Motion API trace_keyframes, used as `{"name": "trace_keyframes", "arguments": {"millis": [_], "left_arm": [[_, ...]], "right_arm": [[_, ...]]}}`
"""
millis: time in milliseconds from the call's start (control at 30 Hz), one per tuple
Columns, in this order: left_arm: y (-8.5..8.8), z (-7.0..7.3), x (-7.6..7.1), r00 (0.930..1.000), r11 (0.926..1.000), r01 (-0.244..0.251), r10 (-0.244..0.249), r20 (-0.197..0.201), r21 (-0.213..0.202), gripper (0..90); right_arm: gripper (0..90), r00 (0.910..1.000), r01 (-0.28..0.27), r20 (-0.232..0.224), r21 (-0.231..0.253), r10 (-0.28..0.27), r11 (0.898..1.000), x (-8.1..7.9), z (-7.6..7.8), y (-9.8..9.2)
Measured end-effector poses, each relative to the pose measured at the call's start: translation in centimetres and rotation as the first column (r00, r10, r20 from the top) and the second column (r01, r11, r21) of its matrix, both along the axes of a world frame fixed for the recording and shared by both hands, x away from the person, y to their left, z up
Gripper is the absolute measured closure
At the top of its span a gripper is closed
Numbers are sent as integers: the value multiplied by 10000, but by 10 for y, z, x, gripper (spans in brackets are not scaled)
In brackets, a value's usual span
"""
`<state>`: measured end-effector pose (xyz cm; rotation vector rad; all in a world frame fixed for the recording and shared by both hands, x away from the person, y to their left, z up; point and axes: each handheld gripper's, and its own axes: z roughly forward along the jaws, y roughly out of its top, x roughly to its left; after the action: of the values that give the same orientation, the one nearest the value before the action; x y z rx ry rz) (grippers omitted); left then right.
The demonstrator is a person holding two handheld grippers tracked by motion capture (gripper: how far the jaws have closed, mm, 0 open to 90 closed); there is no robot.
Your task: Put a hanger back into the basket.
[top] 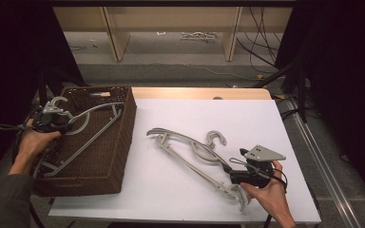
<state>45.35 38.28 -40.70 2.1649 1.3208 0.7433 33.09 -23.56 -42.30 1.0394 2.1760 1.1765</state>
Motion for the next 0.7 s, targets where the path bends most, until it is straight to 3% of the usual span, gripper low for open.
{"name": "trace_keyframes", "arguments": {"millis": [233,433,533,700], "left_arm": [[0,-15,3,9992,9995,-284,280,-279,-127,813],[4,-20,3,9964,9980,-625,626,-564,33,795],[4,-19,2,9957,9966,-828,827,-425,-8,748],[4,-4,-5,9882,9886,-1436,1457,466,-460,581]], "right_arm": [[197,10000,-24,6,-25,24,10000,0,0,0],[201,10000,-18,-49,-39,18,10000,0,-1,0],[202,9999,-6,-129,9,6,10000,0,-1,0],[203,10000,-15,-84,-6,15,10000,0,-1,0]]}}
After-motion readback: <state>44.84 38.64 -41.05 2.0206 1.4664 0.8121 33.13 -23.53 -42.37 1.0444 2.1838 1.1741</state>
